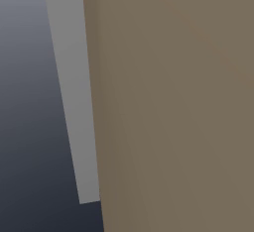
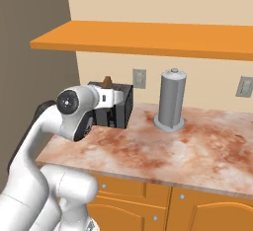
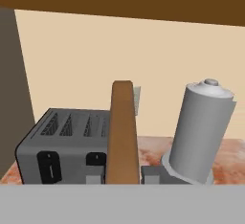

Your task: Start the toaster. Once the lever pops up, take the bread to the plate on the dining counter.

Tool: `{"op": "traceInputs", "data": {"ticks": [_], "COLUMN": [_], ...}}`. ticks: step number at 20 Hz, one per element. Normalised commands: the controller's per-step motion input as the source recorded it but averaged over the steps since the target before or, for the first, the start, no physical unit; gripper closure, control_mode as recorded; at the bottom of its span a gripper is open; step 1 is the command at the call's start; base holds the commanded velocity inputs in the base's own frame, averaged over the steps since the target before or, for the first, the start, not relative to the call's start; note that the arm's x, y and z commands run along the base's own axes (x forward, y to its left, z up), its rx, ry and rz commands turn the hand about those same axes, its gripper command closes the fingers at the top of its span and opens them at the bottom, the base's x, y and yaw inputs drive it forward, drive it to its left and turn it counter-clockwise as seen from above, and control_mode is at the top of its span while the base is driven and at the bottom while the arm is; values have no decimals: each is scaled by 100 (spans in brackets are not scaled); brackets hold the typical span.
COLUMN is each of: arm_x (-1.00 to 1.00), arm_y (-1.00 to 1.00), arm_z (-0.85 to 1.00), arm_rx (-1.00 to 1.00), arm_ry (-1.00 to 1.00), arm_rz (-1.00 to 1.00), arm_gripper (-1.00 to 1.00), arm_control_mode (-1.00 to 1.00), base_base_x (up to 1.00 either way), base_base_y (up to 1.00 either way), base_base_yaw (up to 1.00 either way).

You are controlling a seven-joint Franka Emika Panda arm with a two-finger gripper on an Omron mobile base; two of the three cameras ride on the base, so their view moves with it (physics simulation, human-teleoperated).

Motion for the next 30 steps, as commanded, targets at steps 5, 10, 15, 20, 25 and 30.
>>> {"op": "traceInputs", "data": {"ticks": [5, 10, 15, 20, 25, 30], "arm_x": [-73, -85, -72, -59, -61, -34], "arm_y": [0, 0, 1, 0, 5, 20], "arm_z": [52, 26, 14, 23, 5, 0], "arm_rx": [0, 0, 1, 3, 0, 0], "arm_ry": [14, 21, 17, 14, 10, 4], "arm_rz": [-1, 0, 0, 0, 3, 5], "arm_gripper": [100, 100, 100, 100, 100, 100], "arm_control_mode": [-100, -100, -100, -100, -100, -100], "base_base_x": [0, 0, 0, 0, 0, 0], "base_base_y": [0, 0, 0, 0, 0, 0], "base_base_yaw": [0, 0, 0, 0, 0, 0]}}
